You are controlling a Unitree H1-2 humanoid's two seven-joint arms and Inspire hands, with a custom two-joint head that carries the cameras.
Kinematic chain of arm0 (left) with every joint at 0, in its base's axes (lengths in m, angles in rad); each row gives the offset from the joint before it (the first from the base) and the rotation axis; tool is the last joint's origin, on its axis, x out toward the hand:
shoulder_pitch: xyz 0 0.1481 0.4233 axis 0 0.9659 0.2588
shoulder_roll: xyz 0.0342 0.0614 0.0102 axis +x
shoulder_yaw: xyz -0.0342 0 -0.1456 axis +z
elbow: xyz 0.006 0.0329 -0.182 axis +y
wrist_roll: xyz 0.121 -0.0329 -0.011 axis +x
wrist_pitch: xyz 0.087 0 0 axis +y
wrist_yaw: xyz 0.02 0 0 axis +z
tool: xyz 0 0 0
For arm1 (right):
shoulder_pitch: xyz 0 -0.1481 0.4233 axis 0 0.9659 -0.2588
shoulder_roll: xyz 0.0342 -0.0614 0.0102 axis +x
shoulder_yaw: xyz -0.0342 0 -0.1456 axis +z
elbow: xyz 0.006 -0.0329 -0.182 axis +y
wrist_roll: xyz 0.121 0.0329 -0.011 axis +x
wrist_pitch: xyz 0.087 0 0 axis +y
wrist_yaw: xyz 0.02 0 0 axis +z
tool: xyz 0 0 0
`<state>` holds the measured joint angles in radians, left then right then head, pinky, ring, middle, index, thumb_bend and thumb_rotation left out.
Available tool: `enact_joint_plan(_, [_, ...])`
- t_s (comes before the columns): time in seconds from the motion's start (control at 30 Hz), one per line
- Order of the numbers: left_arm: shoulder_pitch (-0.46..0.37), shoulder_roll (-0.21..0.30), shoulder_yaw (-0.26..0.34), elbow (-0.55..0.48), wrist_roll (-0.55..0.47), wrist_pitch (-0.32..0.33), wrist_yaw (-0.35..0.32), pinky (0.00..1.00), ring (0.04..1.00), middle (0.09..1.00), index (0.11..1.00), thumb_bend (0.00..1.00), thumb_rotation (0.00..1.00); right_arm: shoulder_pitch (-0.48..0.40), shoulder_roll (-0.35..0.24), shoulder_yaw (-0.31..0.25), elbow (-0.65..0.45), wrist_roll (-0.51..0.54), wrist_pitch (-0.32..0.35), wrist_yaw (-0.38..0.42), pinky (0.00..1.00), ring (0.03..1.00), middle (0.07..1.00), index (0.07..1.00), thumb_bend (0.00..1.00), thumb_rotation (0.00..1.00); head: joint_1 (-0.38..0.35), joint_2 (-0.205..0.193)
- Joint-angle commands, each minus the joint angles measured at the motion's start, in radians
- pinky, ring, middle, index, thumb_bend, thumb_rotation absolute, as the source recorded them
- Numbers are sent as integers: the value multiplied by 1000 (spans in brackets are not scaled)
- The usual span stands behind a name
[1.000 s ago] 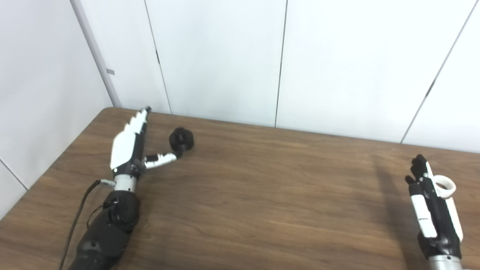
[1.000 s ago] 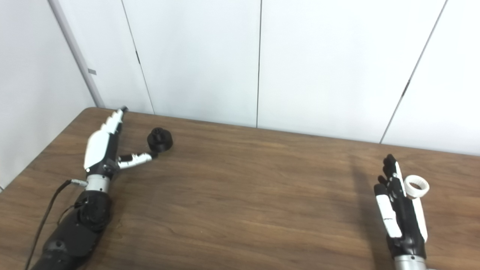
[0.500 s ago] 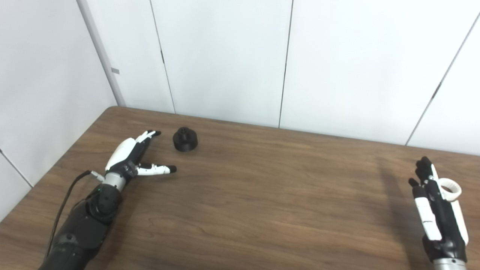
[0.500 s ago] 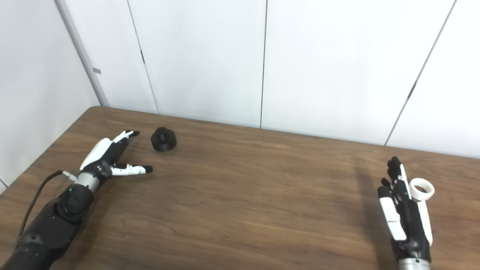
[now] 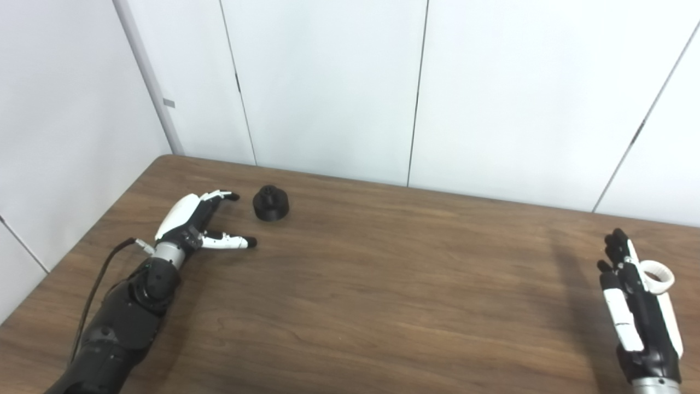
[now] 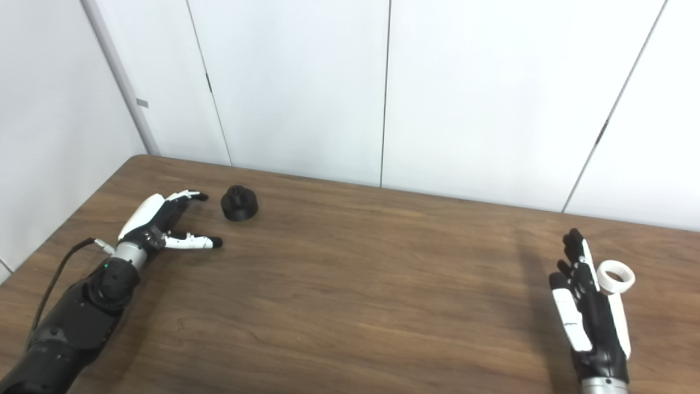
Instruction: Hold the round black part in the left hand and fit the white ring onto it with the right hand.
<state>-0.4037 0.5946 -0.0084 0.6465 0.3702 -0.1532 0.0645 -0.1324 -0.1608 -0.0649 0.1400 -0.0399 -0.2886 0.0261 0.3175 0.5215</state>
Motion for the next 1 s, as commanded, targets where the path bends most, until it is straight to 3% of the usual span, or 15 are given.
enact_joint_plan(0.0, [-59,46,-2,19,8,-2,3,986,986,935,801,1000,319,71,10,-2,51,10,-13,-6,972,997,977,976,420,838,1,-1])
enact_joint_plan(0.27, [-128,41,-57,135,33,-48,23,966,964,911,764,1000,348,90,9,-7,16,34,-11,4,943,999,983,983,424,835,3,11])
enact_joint_plan(0.47, [-153,24,-78,171,30,-56,31,961,956,901,749,1000,300,103,7,-3,-12,18,-8,-1,910,991,980,980,440,846,-11,19])
enact_joint_plan(0.97, [-229,-12,-132,288,21,-90,22,910,931,888,741,1000,311,131,26,1,-75,-9,25,-12,950,993,979,976,442,850,-35,39])
